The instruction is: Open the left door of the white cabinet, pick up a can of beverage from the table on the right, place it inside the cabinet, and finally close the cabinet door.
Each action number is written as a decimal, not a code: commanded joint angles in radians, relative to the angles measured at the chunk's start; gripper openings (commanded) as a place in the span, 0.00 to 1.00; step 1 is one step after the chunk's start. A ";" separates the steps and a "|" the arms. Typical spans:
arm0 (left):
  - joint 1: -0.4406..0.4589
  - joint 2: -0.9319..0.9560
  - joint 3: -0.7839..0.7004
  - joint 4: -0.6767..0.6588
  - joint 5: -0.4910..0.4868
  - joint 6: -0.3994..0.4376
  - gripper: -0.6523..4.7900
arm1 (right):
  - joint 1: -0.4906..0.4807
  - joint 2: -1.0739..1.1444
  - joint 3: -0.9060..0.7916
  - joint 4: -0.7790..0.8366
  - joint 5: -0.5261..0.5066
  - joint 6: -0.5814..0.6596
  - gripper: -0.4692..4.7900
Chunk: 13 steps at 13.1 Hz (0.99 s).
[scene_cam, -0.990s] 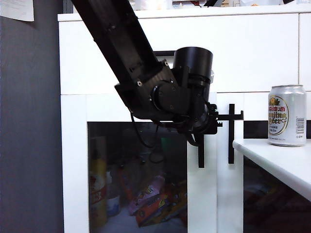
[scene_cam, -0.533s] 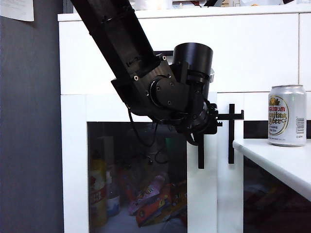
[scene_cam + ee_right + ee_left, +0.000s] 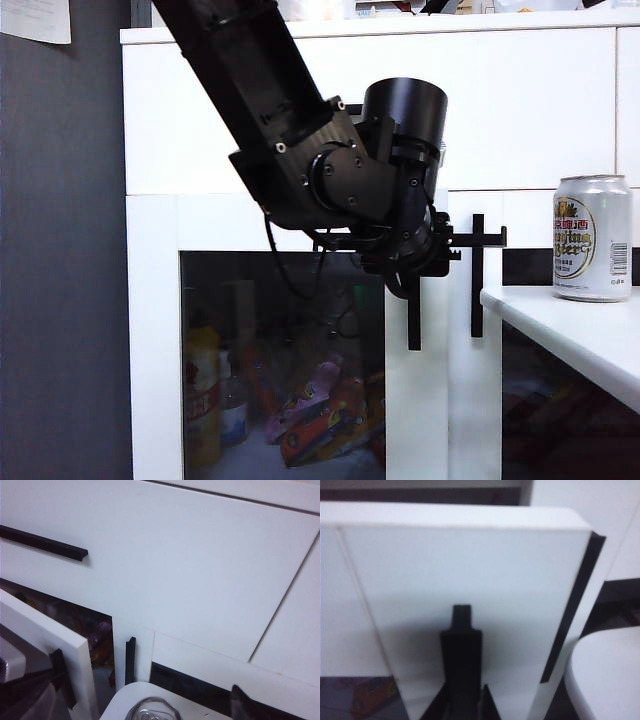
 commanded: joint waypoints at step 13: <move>-0.063 -0.257 -0.417 0.015 0.101 0.005 0.11 | 0.002 -0.008 0.003 0.000 -0.044 0.002 1.00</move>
